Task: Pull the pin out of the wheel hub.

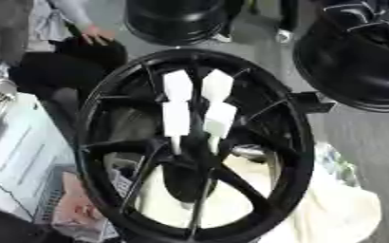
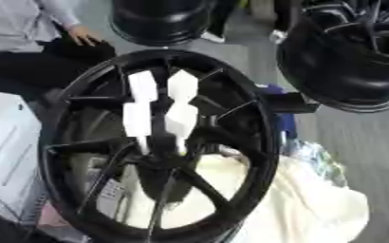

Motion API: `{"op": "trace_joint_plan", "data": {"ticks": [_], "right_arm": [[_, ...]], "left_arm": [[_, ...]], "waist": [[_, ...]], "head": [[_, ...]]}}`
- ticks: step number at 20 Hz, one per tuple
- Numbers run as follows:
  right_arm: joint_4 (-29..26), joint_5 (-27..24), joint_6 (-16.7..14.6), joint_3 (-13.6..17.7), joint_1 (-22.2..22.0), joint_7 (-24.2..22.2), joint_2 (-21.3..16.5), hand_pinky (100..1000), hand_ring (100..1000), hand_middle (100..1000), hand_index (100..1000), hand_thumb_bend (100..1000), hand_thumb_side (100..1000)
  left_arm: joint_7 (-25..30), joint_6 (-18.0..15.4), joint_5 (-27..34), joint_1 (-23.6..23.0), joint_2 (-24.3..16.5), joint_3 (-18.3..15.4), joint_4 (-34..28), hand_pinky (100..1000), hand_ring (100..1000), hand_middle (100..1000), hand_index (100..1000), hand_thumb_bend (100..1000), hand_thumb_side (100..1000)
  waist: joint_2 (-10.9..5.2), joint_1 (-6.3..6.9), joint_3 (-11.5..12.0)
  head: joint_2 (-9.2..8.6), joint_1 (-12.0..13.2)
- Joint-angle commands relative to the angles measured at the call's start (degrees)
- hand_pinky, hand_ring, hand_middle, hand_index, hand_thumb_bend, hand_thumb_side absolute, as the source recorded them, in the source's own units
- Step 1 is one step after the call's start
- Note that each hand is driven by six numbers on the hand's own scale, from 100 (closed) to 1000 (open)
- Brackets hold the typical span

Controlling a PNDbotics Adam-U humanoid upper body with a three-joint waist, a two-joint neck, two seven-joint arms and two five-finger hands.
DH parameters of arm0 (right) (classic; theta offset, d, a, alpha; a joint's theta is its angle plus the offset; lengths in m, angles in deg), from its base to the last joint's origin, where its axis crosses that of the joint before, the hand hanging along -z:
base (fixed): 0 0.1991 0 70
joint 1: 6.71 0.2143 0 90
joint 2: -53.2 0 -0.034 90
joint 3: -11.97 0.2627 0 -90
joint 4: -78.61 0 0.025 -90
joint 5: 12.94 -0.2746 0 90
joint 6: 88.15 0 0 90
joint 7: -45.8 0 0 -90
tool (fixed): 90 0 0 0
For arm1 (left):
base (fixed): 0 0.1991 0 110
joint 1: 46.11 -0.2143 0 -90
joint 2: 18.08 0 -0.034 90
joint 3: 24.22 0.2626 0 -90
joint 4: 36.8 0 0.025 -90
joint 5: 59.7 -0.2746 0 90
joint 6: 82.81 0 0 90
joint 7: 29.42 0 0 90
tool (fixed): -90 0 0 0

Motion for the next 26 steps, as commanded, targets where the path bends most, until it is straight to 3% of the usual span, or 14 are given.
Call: {"op": "trace_joint_plan", "data": {"ticks": [1, 13, 17, 19, 23, 25, 26], "right_arm": [[-0.1, 0.0, 19.1, 1.1, 0.3, 19.1, -1.9, 837, 659, 797, 896, 100, 304], [0.1, 0.0, 19.1, 1.3, 0.1, 19.1, -1.8, 838, 659, 797, 897, 100, 305], [0.2, 0.1, 19.2, 1.2, 0.2, 19.1, -2.1, 838, 658, 797, 897, 100, 306], [0.2, -0.1, 19.3, 1.1, 0.2, 19.1, -2.3, 838, 658, 797, 897, 100, 307], [0.4, -0.3, 19.4, 1.0, 0.4, 19.1, -2.5, 838, 657, 797, 898, 100, 312], [0.6, -0.5, 19.4, 0.9, 0.5, 19.1, -2.6, 838, 657, 797, 898, 100, 313], [0.6, -0.6, 19.4, 0.9, 0.6, 19.1, -2.6, 838, 657, 797, 898, 100, 313]], "left_arm": [[0.1, 0.0, -0.3, 0.4, -0.5, -0.5, -0.9, 864, 788, 691, 846, 100, 578], [0.9, -0.2, -0.6, 0.7, -0.9, -0.4, -0.9, 863, 788, 691, 846, 100, 576], [3.1, -0.6, -2.0, 2.2, -3.0, -0.5, -0.9, 862, 789, 692, 849, 100, 563], [5.7, -1.2, -3.7, 3.9, -5.6, -0.4, -0.9, 859, 794, 698, 850, 100, 530], [12.9, -3.1, -8.0, 9.2, -12.1, -0.3, -0.9, 853, 800, 707, 851, 100, 344], [16.3, -3.5, -9.4, 11.8, -14.4, 0.0, -0.9, 853, 801, 708, 852, 100, 333], [18.0, -3.6, -10.0, 13.3, -15.6, 0.2, -0.9, 849, 803, 712, 851, 100, 247]], "waist": [[-0.63, 0.12, -0.1], [-0.68, 0.22, 0.0], [-0.62, 0.44, -0.1], [-0.56, 0.61, -0.1], [-0.37, 0.91, -0.3], [-0.23, 0.97, -0.3], [-0.12, 1.01, -0.4]], "head": [[-0.09, 0.2], [-0.01, 0.1], [-0.01, -0.1], [-0.12, -0.2], [-0.15, -0.4], [-0.29, -0.6], [-0.43, -0.6]]}}
